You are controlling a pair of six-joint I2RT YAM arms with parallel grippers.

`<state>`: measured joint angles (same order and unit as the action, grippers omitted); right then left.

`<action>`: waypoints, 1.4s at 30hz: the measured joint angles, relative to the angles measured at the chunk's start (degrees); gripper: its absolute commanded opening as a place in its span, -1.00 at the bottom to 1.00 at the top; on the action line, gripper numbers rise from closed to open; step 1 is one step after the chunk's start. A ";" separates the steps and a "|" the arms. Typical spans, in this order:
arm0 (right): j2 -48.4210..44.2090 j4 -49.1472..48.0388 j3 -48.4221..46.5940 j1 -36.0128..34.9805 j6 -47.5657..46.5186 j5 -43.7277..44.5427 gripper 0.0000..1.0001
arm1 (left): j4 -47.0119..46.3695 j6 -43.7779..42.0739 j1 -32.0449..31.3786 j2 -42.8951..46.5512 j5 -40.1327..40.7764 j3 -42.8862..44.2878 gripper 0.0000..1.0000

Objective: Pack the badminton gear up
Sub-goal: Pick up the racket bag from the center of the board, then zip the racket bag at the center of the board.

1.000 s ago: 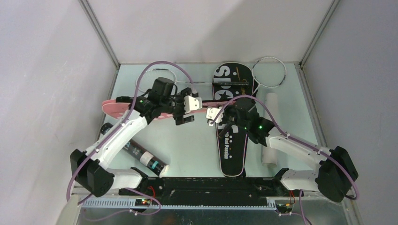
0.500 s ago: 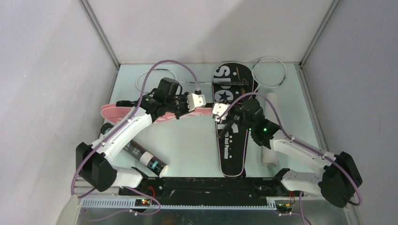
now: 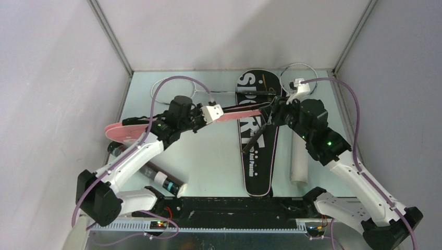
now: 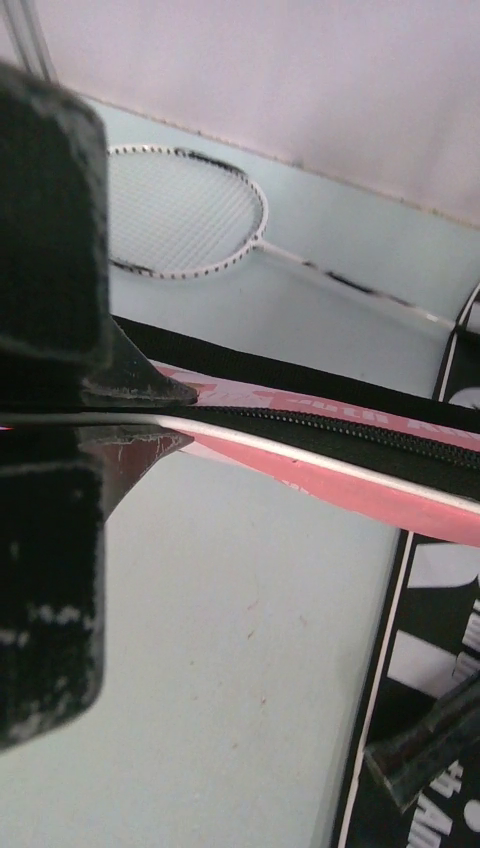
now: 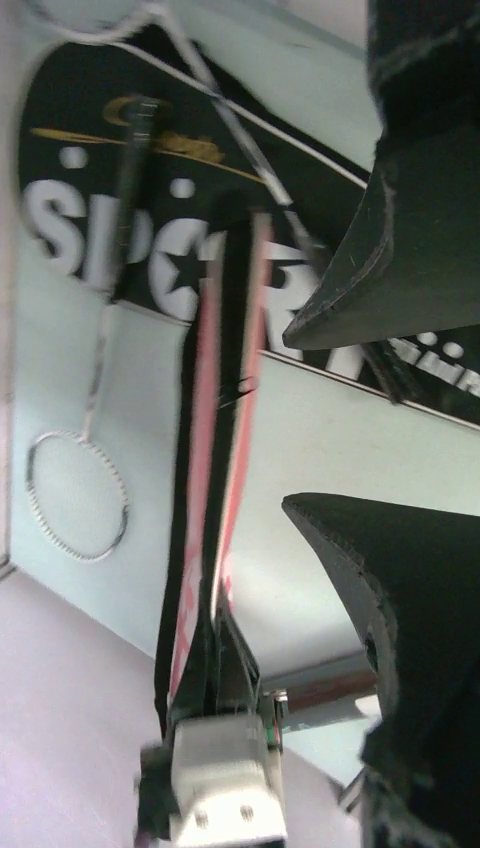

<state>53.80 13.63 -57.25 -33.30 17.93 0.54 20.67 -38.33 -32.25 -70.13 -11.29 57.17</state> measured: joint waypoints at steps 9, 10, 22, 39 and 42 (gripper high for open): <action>4.68 6.49 -0.07 4.63 12.15 -1.88 0.03 | -7.28 0.37 -0.33 3.80 3.72 -4.74 -1.00; 5.29 6.01 -0.07 4.72 11.72 -2.62 0.00 | -7.61 0.37 -0.37 3.82 3.91 -4.94 -1.00; 17.05 6.16 -6.78 4.87 9.11 -8.28 0.04 | -8.74 0.35 -0.66 3.96 5.14 -5.20 -1.00; 26.60 9.09 -14.32 5.73 15.10 -9.29 -0.04 | -9.88 -0.22 -1.01 6.10 4.92 -6.82 -1.00; 26.91 9.35 -14.40 5.68 15.50 -9.35 -0.05 | -9.92 -0.22 -1.01 6.14 4.90 -6.82 -1.00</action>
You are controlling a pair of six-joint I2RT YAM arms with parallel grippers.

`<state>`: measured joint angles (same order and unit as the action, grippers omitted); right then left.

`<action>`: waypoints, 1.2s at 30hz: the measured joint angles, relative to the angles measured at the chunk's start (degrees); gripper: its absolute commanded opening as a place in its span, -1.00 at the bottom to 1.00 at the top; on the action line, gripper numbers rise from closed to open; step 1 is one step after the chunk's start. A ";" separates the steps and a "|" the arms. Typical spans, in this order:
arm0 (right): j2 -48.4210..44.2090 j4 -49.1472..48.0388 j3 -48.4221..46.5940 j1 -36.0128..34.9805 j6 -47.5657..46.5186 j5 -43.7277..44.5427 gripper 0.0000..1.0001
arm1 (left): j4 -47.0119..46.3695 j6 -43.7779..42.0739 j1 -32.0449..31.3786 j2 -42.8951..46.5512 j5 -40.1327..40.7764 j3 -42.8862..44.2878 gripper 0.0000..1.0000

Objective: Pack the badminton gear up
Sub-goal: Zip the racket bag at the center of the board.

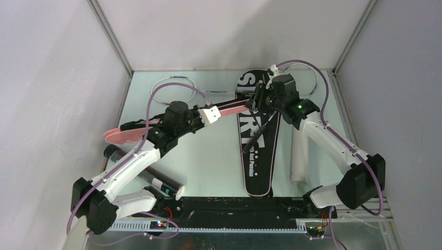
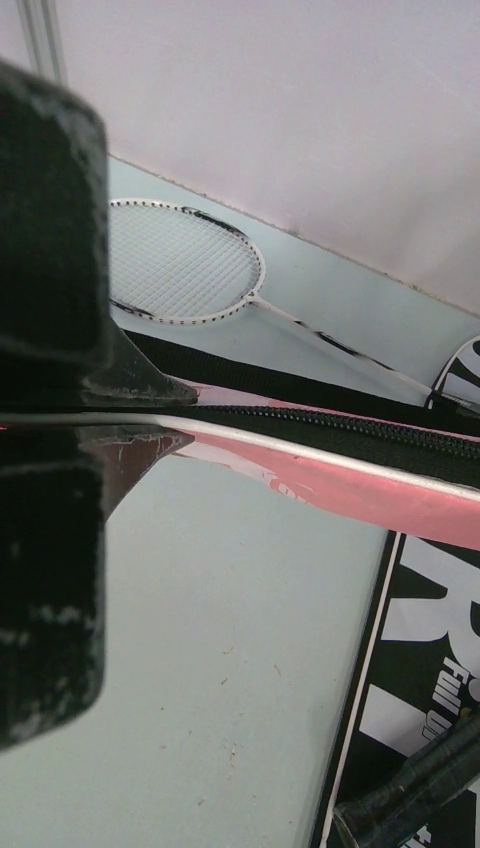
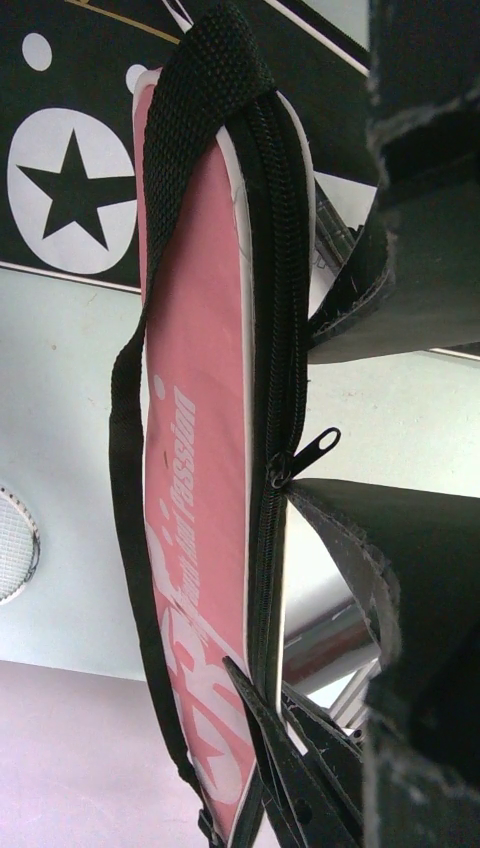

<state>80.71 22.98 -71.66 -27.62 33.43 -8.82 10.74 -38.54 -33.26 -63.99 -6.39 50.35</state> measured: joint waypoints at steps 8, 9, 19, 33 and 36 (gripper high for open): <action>0.00 -0.63 -0.20 -0.28 0.04 -0.02 -0.30 | -0.20 0.00 0.00 0.00 0.00 0.00 -1.00; 0.00 -0.87 -0.20 -0.31 0.04 -0.02 -0.34 | -0.28 0.00 0.00 0.00 0.00 0.00 -1.00; 0.00 -1.86 -0.20 -0.59 -0.26 -0.74 -1.00 | -0.39 -0.02 0.00 0.00 0.00 -0.02 -1.00; -4.28 -3.04 4.76 1.68 -6.80 -3.17 -1.00 | -0.81 0.00 -0.48 0.00 0.26 -0.02 -1.00; -5.88 -3.21 6.43 4.02 -7.85 -4.37 -1.00 | -0.81 0.02 -0.48 0.00 0.20 -0.02 -1.00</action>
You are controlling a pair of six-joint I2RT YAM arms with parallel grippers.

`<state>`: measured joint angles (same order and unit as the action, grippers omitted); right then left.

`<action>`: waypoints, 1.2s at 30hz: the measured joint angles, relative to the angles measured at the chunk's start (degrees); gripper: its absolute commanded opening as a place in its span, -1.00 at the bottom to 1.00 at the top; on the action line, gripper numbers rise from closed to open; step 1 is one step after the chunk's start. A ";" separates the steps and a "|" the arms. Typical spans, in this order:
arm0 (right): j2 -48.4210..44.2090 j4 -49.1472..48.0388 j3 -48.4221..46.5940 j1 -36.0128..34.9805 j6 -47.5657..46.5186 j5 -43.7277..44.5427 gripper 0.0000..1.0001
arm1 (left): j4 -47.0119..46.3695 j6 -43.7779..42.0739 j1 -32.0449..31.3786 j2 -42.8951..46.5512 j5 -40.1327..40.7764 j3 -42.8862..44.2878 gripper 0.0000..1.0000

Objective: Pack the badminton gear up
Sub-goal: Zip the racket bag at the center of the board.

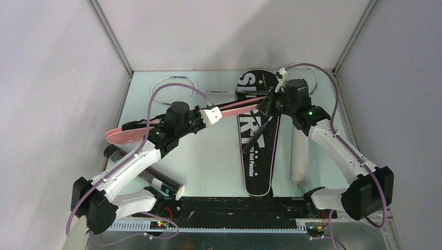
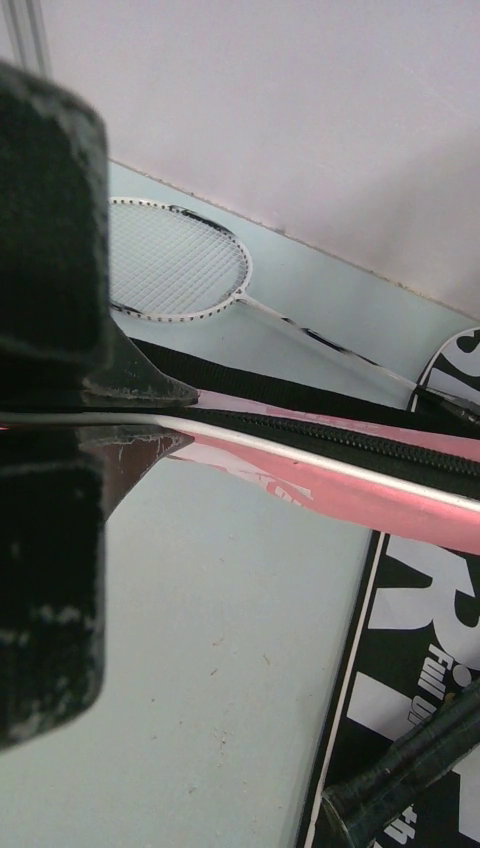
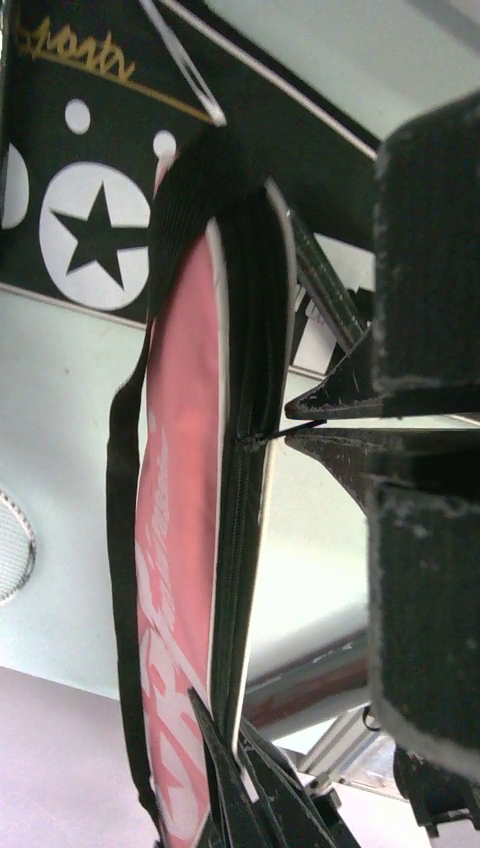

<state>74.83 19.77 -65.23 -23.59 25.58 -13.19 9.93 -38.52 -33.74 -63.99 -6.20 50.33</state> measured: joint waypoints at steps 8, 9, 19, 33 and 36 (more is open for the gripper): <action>-2.03 -0.39 2.29 6.73 -1.79 -3.04 -1.00 | 0.42 0.07 0.57 0.00 -0.44 0.00 -1.00; -2.14 -0.42 2.51 6.99 -1.81 -3.32 -1.00 | 0.42 0.13 0.66 0.00 -0.74 0.00 -1.00; -2.60 -2.54 6.45 12.13 -0.35 -7.61 -1.00 | 0.46 1.66 1.68 0.00 -5.27 0.00 -1.00; -1.68 -2.91 9.38 28.13 0.79 -3.26 -1.00 | -1.46 1.09 9.51 2.16 -3.78 -3.10 -1.00; -1.68 -3.96 10.95 27.78 0.96 -4.37 -0.98 | -1.97 1.07 9.92 2.19 -3.50 -3.10 -1.00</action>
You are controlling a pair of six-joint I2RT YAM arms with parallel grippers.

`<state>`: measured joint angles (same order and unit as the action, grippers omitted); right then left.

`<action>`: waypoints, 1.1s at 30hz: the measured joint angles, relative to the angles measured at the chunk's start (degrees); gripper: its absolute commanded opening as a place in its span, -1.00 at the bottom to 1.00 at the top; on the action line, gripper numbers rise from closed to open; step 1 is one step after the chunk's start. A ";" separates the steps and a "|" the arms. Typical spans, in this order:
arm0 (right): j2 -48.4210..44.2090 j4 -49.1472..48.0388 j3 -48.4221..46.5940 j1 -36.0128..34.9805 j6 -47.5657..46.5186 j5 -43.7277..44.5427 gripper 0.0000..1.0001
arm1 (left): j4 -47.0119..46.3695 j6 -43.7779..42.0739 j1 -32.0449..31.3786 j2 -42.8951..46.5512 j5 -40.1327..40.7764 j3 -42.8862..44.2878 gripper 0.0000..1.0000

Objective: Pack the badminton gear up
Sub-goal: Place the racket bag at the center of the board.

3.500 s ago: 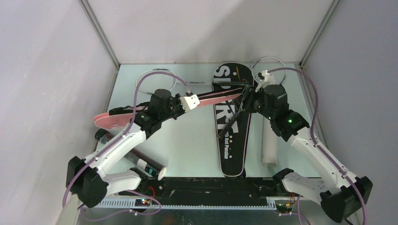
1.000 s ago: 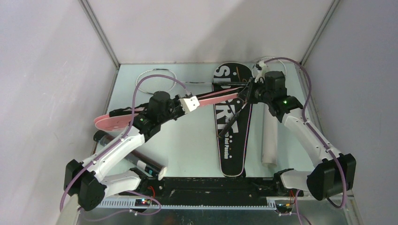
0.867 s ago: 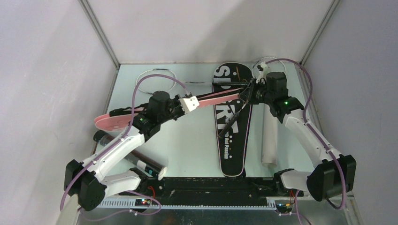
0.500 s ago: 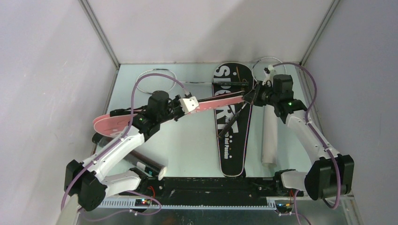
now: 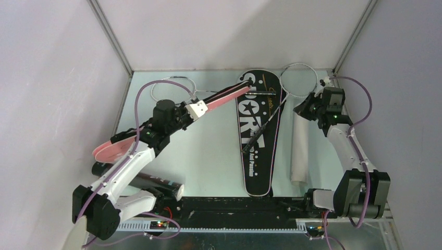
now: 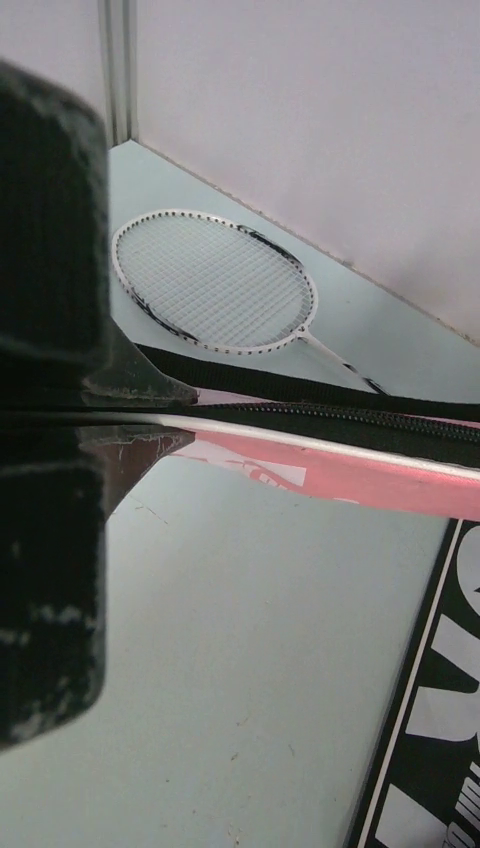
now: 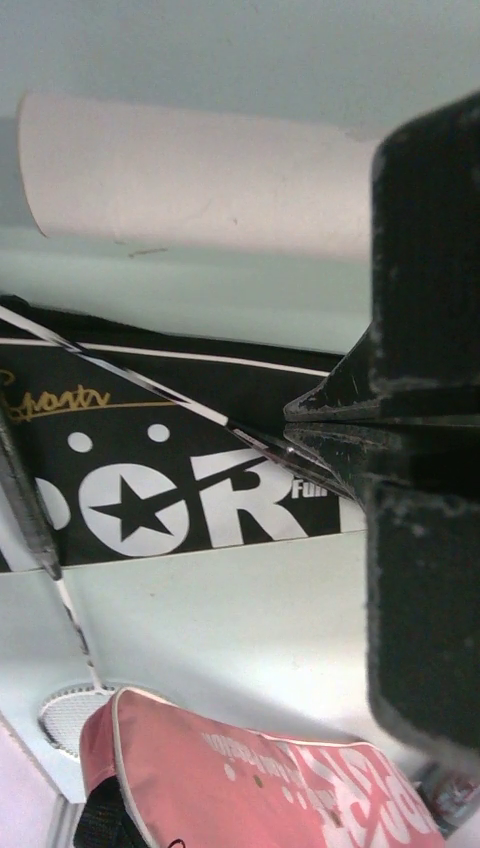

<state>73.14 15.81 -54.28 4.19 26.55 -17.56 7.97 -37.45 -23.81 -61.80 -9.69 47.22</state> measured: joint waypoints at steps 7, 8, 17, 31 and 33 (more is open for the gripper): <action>-0.94 -2.80 1.11 -2.10 -1.22 -3.41 -0.23 | 1.20 -1.88 -0.04 0.07 -3.87 0.26 -1.00; -1.75 -3.30 1.11 -2.95 -1.95 -3.58 -0.07 | 2.08 -2.69 -0.04 0.07 -4.66 0.50 -1.00; -12.02 -7.08 0.87 -15.72 -13.29 -4.66 0.97 | 16.65 -15.89 0.28 0.07 -11.58 7.13 -1.00; -8.15 -11.23 0.39 -37.75 -41.07 -9.38 0.99 | 30.93 -27.15 0.70 2.84 -21.55 8.17 -1.00; -5.81 -12.15 0.17 -39.01 -44.22 -10.71 0.99 | 30.80 -28.02 0.72 3.32 -22.14 8.17 -1.00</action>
<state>67.33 3.66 -54.11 -34.83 -17.67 -28.27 38.76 -65.47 -23.09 -58.48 -31.83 55.40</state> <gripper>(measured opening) 0.992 0.032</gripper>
